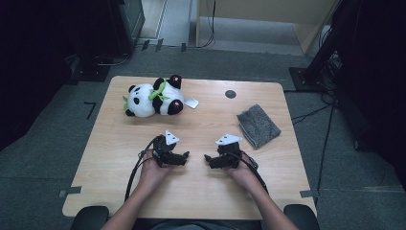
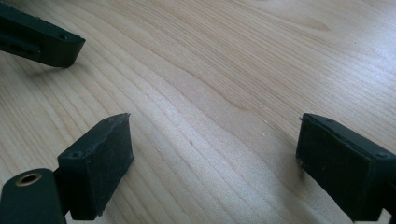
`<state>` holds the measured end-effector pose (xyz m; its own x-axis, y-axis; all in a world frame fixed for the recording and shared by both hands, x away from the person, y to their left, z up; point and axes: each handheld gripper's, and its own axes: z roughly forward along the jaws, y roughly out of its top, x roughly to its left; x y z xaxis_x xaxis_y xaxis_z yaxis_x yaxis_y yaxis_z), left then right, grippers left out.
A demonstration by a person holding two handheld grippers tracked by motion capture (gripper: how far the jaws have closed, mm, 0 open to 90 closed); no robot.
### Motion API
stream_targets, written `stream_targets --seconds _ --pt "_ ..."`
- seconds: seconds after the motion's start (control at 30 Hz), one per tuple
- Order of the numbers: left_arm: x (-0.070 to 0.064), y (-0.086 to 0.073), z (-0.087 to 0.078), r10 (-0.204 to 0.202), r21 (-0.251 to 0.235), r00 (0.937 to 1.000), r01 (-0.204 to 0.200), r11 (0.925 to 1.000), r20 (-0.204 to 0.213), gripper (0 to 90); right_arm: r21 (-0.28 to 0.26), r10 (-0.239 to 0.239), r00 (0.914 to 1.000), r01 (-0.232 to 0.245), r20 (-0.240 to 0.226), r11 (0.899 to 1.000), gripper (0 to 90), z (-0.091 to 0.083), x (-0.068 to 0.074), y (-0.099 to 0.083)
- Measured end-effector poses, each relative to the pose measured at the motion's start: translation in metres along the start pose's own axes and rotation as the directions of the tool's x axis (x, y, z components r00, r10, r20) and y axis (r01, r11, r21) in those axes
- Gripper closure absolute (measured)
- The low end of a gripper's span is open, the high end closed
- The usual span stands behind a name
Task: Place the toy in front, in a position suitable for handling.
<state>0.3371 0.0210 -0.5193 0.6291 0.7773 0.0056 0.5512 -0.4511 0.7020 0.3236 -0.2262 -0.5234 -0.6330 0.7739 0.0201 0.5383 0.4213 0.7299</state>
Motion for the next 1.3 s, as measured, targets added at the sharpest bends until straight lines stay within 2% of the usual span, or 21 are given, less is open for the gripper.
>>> stream_targets --seconds 0.87,0.97,1.17,1.3 --pt "0.0001 -0.0001 -0.0002 0.001 -0.002 1.0000 -0.001 1.0000 0.001 9.7 0.000 0.003 1.0000 -0.003 0.003 1.000 10.1 0.0004 0.0005 0.0002" --pt "0.0004 -0.0007 -0.0015 -0.004 -0.012 1.0000 0.004 0.9999 -0.004 15.4 0.000 0.003 1.0000 -0.003 0.003 1.000 10.1 0.0004 0.0005 0.0002" --pt "0.0004 -0.0007 -0.0015 -0.003 -0.012 1.0000 0.003 0.9999 -0.004 15.0 0.000 0.003 1.0000 -0.003 0.003 1.000 10.2 0.0004 0.0005 0.0002" --pt "0.0018 -0.0013 -0.0025 0.004 -0.012 0.9997 -0.003 0.9999 0.023 13.7 0.001 0.003 1.0000 -0.003 0.003 1.000 10.1 0.0003 0.0005 0.0002"
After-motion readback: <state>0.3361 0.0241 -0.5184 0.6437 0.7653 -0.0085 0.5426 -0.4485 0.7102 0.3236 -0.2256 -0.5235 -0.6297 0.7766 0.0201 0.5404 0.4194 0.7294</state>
